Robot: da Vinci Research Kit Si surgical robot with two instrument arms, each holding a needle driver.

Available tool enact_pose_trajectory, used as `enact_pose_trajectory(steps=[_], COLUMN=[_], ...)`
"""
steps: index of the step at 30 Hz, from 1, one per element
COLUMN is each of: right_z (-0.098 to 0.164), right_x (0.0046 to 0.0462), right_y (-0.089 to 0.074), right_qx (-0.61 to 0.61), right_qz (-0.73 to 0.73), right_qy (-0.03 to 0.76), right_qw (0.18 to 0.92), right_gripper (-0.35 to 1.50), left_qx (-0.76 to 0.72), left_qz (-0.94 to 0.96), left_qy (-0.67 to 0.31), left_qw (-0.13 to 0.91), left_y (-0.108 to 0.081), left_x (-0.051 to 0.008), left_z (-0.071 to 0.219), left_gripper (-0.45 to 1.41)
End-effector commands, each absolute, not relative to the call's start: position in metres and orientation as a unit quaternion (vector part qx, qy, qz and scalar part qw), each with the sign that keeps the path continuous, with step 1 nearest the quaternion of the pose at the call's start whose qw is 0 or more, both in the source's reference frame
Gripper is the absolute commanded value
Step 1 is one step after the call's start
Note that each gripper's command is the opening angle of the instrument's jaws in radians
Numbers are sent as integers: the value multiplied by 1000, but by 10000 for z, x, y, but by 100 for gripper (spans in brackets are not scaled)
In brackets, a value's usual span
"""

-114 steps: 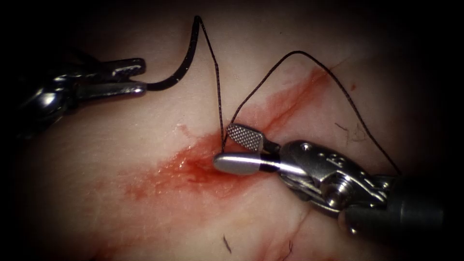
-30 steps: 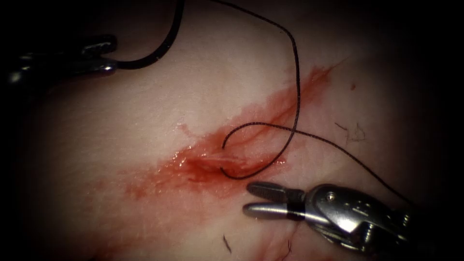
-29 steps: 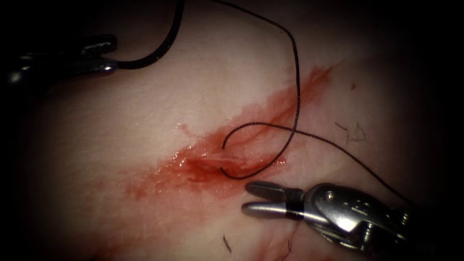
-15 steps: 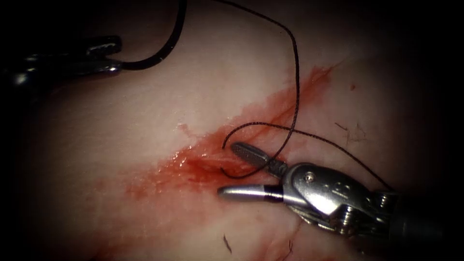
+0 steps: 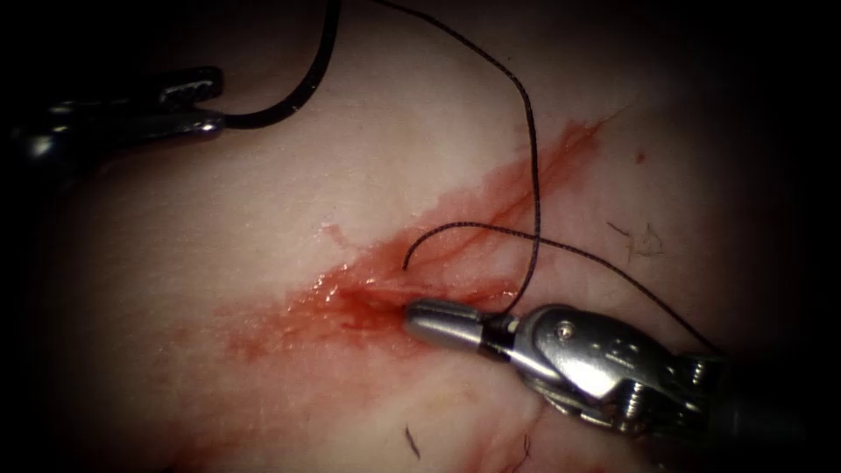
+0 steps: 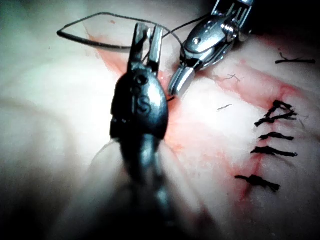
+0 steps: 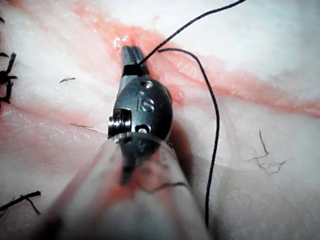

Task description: Wound Closure

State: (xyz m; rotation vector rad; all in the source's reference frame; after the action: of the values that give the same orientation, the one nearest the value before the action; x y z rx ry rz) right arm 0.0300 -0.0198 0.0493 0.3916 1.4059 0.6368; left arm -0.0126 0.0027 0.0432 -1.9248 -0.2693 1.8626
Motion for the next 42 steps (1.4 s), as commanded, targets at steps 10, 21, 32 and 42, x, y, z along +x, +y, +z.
enact_pose_trajectory(steps=[10, 21, 32, 42], right_z=[493, 446, 383, 376], right_x=[297, 251, 183, 176], right_y=[-194, -154, -83, -76], right_qx=[182, 188, 140, 132], right_qz=[289, 298, 311, 316], right_qy=[630, 631, 660, 665], right_qw=[698, 691, 670, 663], right_gripper=[-35, -35, -35, 69], left_qx=[-697, -697, -696, -696], left_qz=[674, 675, 675, 675], left_qy=[-97, -97, -95, -95], left_qw=[223, 223, 224, 225], left_y=[27, 27, 27, 26], left_x=[-132, -132, -133, -134], left_z=[437, 437, 437, 437], left_gripper=[-45, -45, -45, -45])
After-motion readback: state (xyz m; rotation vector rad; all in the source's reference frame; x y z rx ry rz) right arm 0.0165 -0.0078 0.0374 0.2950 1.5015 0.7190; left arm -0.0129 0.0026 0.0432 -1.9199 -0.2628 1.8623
